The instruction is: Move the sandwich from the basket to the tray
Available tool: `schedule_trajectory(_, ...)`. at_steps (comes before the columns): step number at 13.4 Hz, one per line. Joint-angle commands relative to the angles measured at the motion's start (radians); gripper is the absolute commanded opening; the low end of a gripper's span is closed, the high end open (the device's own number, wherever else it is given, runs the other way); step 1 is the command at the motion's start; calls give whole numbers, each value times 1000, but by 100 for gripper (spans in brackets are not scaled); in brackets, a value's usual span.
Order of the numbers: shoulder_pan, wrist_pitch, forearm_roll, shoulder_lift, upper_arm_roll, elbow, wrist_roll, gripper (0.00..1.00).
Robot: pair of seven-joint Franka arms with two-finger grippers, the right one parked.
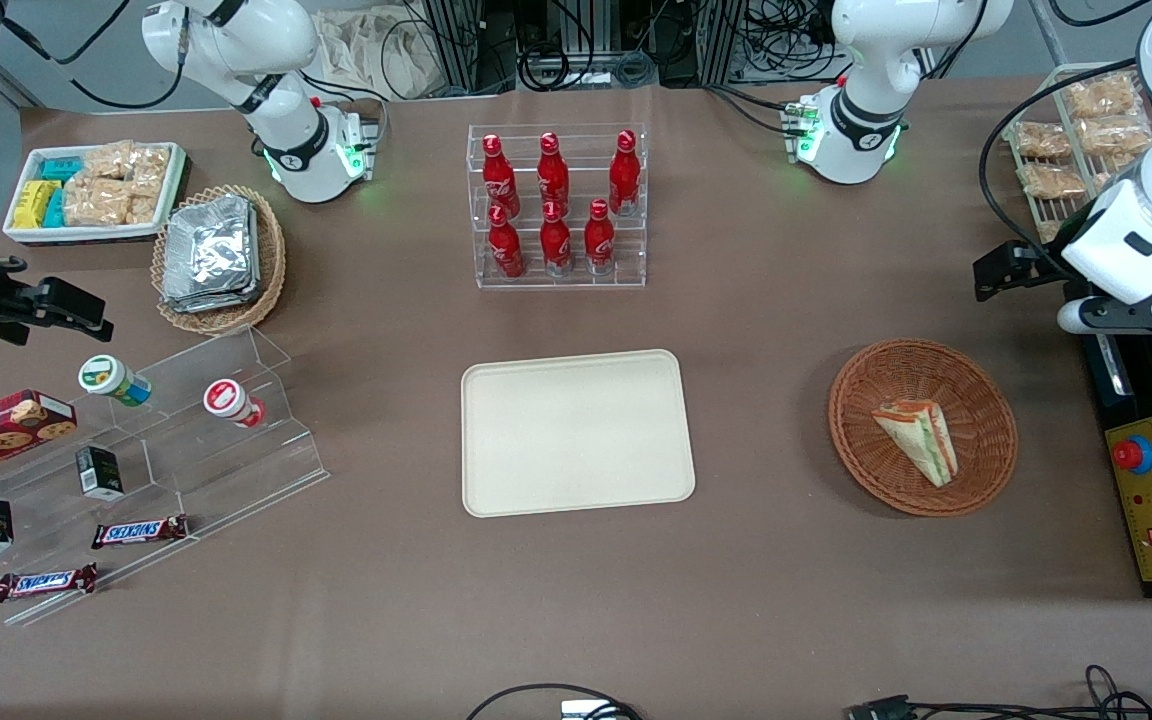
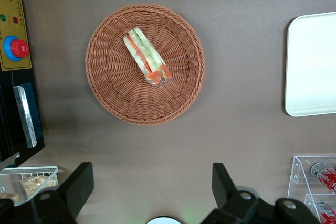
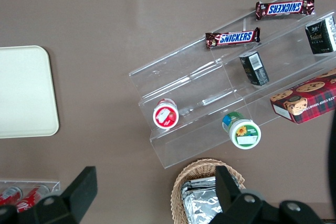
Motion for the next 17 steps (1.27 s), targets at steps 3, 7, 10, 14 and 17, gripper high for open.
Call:
schedule_trajectory(3,4,-7,2,2,-3,7,0,100)
schedule_trajectory(7,4,-16,8,-1,-1,6,0,100)
schedule_trajectory(10,6,-29,5,2,37,7,5,100)
schedule_trajectory(14,4,-15,8,25,48,14,-20,100)
schedule_trajectory(17,4,-12,19,68,48,15,-72,100)
